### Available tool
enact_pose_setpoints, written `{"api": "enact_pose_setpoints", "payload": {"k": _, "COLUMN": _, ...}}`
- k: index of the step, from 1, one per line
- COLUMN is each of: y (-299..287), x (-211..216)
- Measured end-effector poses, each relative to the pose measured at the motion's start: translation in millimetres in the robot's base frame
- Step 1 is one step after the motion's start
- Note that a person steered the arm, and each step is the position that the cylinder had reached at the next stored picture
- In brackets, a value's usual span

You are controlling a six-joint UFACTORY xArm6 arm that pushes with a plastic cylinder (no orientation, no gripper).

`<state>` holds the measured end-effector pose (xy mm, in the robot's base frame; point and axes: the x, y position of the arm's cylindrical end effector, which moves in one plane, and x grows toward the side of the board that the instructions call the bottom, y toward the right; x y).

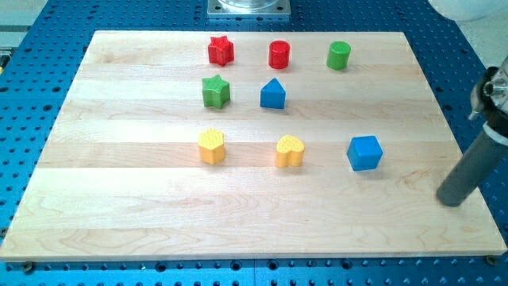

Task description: Push the cube to the left

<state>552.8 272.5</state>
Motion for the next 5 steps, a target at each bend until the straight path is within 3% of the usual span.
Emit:
{"api": "enact_pose_setpoints", "payload": {"k": 1, "y": 63.7, "x": -23.7}}
{"api": "enact_pose_setpoints", "payload": {"k": 2, "y": 43.3, "x": -63.4}}
{"api": "enact_pose_setpoints", "payload": {"k": 4, "y": -72.7, "x": -61.0}}
{"api": "enact_pose_setpoints", "payload": {"k": 5, "y": -89.5, "x": -50.5}}
